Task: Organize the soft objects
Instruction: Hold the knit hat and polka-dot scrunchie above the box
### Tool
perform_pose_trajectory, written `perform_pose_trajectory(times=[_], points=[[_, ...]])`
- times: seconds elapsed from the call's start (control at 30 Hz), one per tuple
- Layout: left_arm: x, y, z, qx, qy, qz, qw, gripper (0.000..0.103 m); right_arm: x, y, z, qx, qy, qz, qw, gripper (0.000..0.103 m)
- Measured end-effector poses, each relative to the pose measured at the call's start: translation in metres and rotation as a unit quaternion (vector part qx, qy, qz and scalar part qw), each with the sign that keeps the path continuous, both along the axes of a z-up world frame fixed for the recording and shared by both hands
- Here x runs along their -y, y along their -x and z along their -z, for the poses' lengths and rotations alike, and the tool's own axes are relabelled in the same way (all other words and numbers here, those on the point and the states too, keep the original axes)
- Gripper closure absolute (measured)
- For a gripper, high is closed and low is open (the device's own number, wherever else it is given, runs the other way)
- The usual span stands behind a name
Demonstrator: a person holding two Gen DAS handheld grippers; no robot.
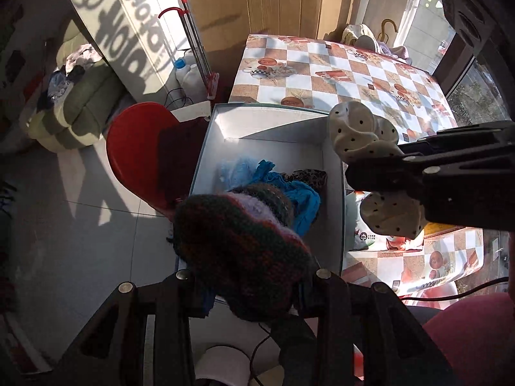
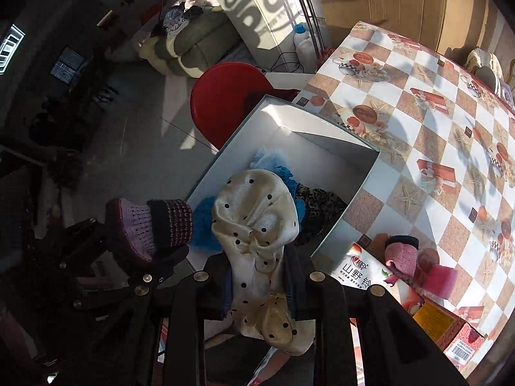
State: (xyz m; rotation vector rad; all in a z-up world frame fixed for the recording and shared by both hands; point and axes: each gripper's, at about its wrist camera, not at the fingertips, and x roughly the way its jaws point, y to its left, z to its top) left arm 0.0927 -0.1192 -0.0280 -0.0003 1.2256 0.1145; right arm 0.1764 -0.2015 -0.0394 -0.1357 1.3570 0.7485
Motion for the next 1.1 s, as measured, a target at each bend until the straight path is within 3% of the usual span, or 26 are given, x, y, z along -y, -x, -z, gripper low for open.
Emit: perform_pose_trajectory(times=[0.1, 0.23, 0.37, 1.1], points=[[-0.012, 0.009, 0.000, 0.014, 0.013, -0.047, 0.9987, 0.063, -0.025, 0.007, 0.003, 0.005, 0.007, -0.022, 1.000, 0.076], [-0.020, 0.022, -0.002, 0.020, -0.006, -0.054, 0.9983, 0.063, -0.045, 0.013, 0.008, 0.010, 0.020, -0.043, 0.999, 0.076], [-0.029, 0.030, 0.002, 0.014, 0.001, -0.074, 0.9972, 0.063, -0.054, 0.015, 0.017, 0.001, 0.030, -0.052, 0.998, 0.076], [-0.028, 0.029, 0.005, 0.011, 0.001, -0.077, 0.9970, 0.063, -0.058, 0.013, 0.022, -0.008, 0.036, -0.055, 0.998, 0.076]])
